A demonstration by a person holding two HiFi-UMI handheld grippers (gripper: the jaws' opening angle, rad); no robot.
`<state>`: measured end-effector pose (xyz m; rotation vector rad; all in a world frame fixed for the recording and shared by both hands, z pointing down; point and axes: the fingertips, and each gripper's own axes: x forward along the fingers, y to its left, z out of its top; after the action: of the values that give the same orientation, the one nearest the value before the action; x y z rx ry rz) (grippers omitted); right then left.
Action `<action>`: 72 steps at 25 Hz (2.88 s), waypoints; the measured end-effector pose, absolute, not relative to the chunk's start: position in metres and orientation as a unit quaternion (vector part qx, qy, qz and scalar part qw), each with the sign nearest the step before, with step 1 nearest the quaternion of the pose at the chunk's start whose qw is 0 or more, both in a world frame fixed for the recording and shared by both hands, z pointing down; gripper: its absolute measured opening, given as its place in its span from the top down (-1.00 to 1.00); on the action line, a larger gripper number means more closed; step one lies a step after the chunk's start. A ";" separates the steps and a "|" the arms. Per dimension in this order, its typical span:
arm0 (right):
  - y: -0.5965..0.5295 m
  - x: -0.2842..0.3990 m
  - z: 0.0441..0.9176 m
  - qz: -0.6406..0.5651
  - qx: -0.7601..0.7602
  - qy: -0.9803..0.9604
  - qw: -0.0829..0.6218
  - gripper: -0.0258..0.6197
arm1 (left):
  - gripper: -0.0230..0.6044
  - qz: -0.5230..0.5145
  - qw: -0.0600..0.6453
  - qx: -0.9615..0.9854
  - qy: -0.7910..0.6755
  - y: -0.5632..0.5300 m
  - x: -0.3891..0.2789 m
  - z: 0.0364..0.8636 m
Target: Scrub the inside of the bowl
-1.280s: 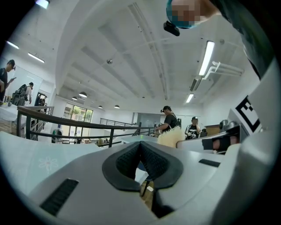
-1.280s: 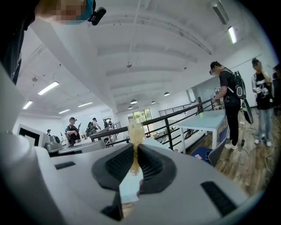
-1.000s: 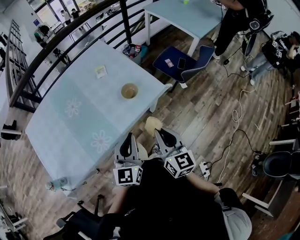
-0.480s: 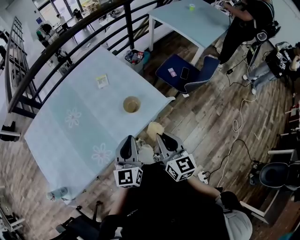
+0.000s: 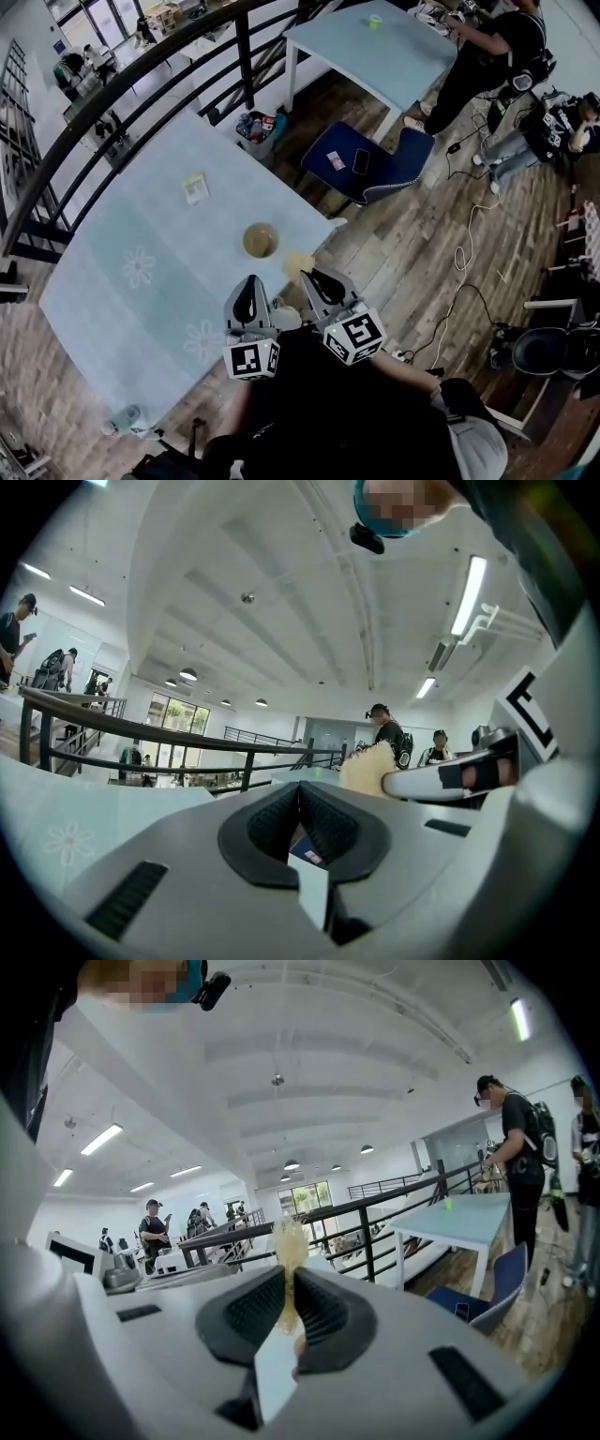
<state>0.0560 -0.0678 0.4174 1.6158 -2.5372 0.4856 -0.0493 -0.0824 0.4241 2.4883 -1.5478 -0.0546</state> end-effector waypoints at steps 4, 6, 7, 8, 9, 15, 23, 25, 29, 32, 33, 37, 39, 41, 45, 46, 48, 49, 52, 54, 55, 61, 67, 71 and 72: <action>-0.085 0.041 0.421 0.161 0.528 -0.831 0.059 0.80 | 0.88 0.003 0.108 0.846 -0.522 -0.101 -0.067 0.439; -0.092 0.034 0.426 0.161 0.526 -0.832 0.067 0.80 | 0.88 0.009 0.105 0.845 -0.525 -0.111 -0.076 0.446; -0.096 0.030 0.429 0.159 0.524 -0.834 0.073 0.80 | 0.88 0.009 0.106 0.844 -0.526 -0.116 -0.079 0.449; -0.099 0.027 0.432 0.158 0.521 -0.835 0.079 0.80 | 0.88 0.008 0.108 0.844 -0.526 -0.120 -0.081 0.452; -0.102 0.024 0.435 0.157 0.518 -0.836 0.084 0.80 | 0.88 0.009 0.109 0.843 -0.526 -0.123 -0.083 0.454; -0.128 -0.005 0.440 0.150 0.490 -0.853 0.103 0.80 | 0.88 0.027 0.134 0.841 -0.523 -0.134 -0.096 0.475; -0.150 -0.039 0.453 0.154 0.450 -0.872 0.118 0.80 | 0.88 0.074 0.158 0.828 -0.533 -0.137 -0.118 0.513; -0.152 -0.036 0.460 0.158 0.448 -0.872 0.122 0.80 | 0.88 0.081 0.166 0.822 -0.539 -0.140 -0.120 0.521; -0.155 -0.019 0.480 0.181 0.448 -0.866 0.131 0.80 | 0.88 0.102 0.190 0.810 -0.546 -0.147 -0.117 0.542; -0.160 -0.005 0.497 0.198 0.445 -0.861 0.143 0.80 | 0.88 0.113 0.216 0.802 -0.546 -0.154 -0.110 0.556; -0.160 -0.001 0.505 0.204 0.444 -0.860 0.149 0.80 | 0.88 0.119 0.223 0.800 -0.544 -0.155 -0.107 0.563; -0.165 0.006 0.530 0.216 0.444 -0.856 0.154 0.80 | 0.88 0.139 0.246 0.796 -0.535 -0.164 -0.098 0.594; -0.169 0.010 0.539 0.217 0.450 -0.852 0.155 0.80 | 0.88 0.143 0.260 0.792 -0.533 -0.171 -0.095 0.610; -0.171 0.014 0.549 0.225 0.456 -0.847 0.156 0.80 | 0.88 0.152 0.279 0.788 -0.528 -0.175 -0.092 0.627; -0.179 0.021 0.567 0.235 0.464 -0.840 0.156 0.80 | 0.88 0.165 0.321 0.784 -0.505 -0.183 -0.080 0.655; -0.180 0.023 0.572 0.237 0.467 -0.837 0.158 0.80 | 0.88 0.167 0.328 0.783 -0.502 -0.185 -0.077 0.661; -0.179 0.024 0.579 0.243 0.473 -0.832 0.159 0.80 | 0.87 0.176 0.334 0.777 -0.505 -0.184 -0.077 0.671; -0.178 0.023 0.582 0.247 0.474 -0.830 0.161 0.80 | 0.87 0.180 0.334 0.773 -0.509 -0.184 -0.079 0.674; -0.178 0.020 0.590 0.254 0.473 -0.827 0.169 0.80 | 0.84 0.189 0.341 0.765 -0.513 -0.185 -0.080 0.684; -0.180 0.019 0.596 0.254 0.469 -0.826 0.178 0.80 | 0.58 0.194 0.350 0.762 -0.510 -0.187 -0.079 0.691; -0.180 0.019 0.598 0.255 0.469 -0.826 0.182 0.80 | 0.56 0.198 0.354 0.759 -0.509 -0.187 -0.079 0.694; -0.183 0.018 0.604 0.254 0.463 -0.826 0.196 0.80 | 0.56 0.206 0.388 0.747 -0.499 -0.188 -0.078 0.711; -0.189 0.012 0.603 0.250 0.461 -0.827 0.201 0.80 | 0.62 0.213 0.403 0.740 -0.495 -0.193 -0.078 0.717; -0.192 0.011 0.602 0.247 0.460 -0.828 0.203 0.80 | 0.76 0.214 0.410 0.738 -0.491 -0.196 -0.075 0.720; -0.193 0.010 0.603 0.247 0.459 -0.829 0.204 0.80 | 0.78 0.215 0.411 0.737 -0.491 -0.197 -0.074 0.721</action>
<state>0.0104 -0.1930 0.6026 1.2790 -2.3126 0.6879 -0.0744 -0.1972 0.7208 1.8547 -1.2361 0.5419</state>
